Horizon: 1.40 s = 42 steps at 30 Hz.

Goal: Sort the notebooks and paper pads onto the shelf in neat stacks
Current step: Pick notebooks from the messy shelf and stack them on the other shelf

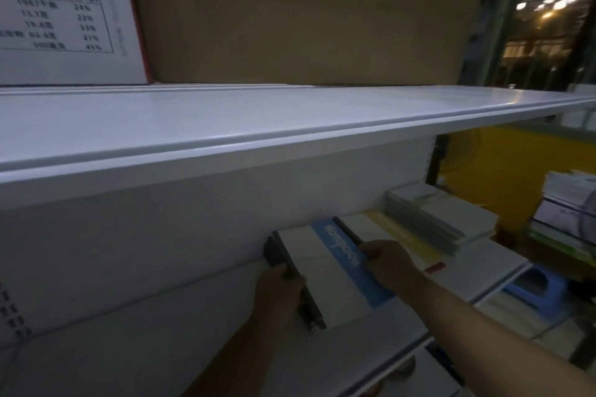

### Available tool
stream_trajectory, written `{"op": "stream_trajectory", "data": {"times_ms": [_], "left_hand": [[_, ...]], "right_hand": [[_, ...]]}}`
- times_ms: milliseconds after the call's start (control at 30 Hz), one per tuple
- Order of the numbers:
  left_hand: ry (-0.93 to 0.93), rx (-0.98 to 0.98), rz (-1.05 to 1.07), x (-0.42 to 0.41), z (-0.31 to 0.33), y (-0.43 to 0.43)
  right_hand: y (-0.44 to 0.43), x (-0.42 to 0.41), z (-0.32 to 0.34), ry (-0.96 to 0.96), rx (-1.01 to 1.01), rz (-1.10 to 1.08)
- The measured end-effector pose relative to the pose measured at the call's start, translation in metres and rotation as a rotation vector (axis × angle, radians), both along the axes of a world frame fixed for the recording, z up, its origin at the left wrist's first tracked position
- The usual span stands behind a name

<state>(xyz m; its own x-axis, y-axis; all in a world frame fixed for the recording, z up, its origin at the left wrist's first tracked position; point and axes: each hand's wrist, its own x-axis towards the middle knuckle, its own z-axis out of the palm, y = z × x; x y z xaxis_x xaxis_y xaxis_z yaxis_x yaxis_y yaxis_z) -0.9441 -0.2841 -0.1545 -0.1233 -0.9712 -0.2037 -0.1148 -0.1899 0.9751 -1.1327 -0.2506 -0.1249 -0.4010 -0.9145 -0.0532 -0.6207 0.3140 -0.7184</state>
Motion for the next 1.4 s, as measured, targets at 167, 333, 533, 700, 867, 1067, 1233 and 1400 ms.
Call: {"op": "stream_trajectory", "data": {"times_ms": [167,333,533,700,867,1067,1233,1400], "left_hand": [[-0.073,-0.014,0.104,-0.025,-0.032,-0.017],[0.126,0.124,0.230,-0.046,-0.032,-0.014],[-0.041,0.069,0.189,-0.048,-0.042,-0.013],[-0.107,0.004,0.216,-0.051,-0.042,-0.009],[-0.144,-0.023,0.191,-0.047,-0.038,-0.004],[-0.295,0.006,-0.067,-0.003,-0.009,0.014],[-0.699,-0.198,-0.093,0.119,0.050,0.058],[-1.330,-0.175,0.065,0.307,0.095,0.115]], "right_hand": [[-0.030,-0.008,-0.017,0.159,0.097,0.200],[-0.050,-0.012,-0.022,0.067,0.184,0.311],[-0.058,0.002,-0.034,0.309,0.229,0.314],[-0.054,0.011,-0.048,0.301,0.101,0.188],[-0.046,0.010,-0.049,0.363,0.010,0.228],[-0.035,0.010,-0.033,0.384,-0.073,0.258],[-0.020,0.079,-0.007,0.846,-0.065,0.436],[0.055,0.265,0.021,0.836,-0.151,1.013]]}}
